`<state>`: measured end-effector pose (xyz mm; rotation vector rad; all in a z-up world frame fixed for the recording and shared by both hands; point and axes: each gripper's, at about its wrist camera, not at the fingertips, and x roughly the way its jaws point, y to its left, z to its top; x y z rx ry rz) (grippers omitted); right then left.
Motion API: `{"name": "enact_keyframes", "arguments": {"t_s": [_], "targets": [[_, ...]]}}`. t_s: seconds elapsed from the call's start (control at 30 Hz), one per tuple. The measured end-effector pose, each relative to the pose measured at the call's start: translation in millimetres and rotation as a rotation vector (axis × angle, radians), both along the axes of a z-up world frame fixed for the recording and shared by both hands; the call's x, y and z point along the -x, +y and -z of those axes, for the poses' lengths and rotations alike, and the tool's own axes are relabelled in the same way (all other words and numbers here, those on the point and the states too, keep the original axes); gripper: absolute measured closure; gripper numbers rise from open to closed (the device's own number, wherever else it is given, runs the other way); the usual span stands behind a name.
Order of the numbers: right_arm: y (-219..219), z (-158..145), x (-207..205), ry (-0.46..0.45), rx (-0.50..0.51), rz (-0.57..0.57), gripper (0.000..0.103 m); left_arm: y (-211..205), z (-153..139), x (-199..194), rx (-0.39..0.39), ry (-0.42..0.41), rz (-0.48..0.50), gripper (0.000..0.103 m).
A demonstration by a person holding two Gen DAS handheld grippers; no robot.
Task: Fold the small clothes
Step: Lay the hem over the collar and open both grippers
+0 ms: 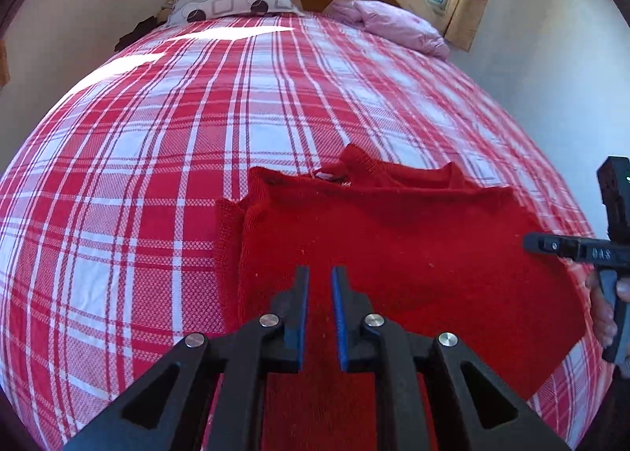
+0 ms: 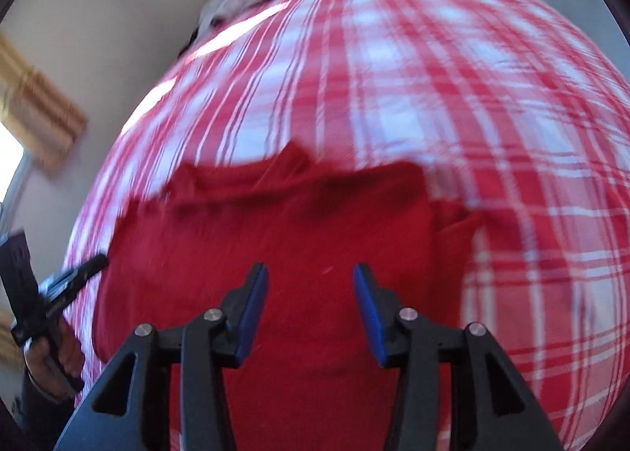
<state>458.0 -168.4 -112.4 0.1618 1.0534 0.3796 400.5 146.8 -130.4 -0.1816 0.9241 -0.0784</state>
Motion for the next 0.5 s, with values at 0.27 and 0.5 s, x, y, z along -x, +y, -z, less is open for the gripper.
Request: {"name": "enact_keyframes", "arguments": {"t_s": [0.27,0.5], "targets": [[5.5,28.3,-10.0,0.0,0.041,0.044,0.049,4.4,18.0,-4.7,-0.05,0.029,-0.025,0.091],[-16.7,-7.9,57.1,-0.17,-0.039,0.083,0.045,-5.0,-21.2,64.7,-0.003,-0.121,-0.017,0.091]]}}
